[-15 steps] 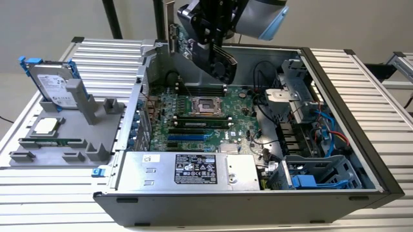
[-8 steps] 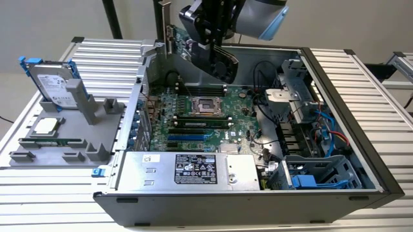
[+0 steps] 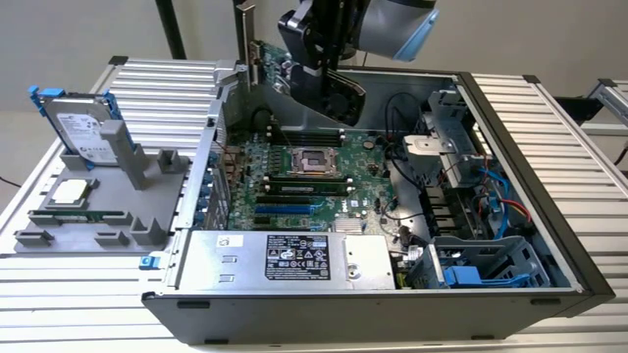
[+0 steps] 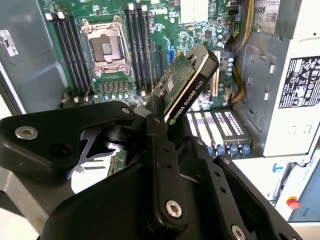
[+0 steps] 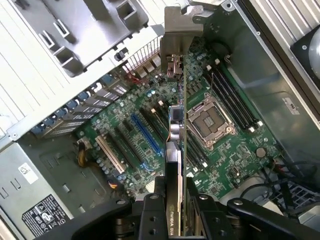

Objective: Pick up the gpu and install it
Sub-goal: 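Insert the gpu into the slot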

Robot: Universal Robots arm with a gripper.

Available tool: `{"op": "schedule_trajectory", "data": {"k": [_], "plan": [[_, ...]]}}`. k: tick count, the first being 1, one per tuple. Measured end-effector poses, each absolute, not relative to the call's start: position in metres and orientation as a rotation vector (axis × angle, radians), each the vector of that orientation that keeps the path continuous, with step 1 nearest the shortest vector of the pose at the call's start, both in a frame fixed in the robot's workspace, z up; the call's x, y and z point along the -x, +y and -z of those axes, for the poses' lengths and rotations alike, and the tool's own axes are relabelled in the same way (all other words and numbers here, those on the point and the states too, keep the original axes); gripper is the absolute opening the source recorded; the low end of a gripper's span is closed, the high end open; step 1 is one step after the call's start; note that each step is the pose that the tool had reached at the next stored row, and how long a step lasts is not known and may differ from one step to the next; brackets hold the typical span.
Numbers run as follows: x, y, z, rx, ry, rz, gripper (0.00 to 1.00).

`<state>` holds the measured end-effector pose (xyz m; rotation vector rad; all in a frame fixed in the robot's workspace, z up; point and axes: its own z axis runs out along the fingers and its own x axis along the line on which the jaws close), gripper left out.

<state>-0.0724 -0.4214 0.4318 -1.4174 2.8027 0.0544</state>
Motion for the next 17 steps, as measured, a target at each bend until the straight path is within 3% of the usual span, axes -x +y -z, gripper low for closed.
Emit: {"op": "schedule_trajectory", "data": {"k": [17], "plan": [[0.0646, -0.4214, -0.4318, 1.615, 2.696, -0.054, 0.00]]}}
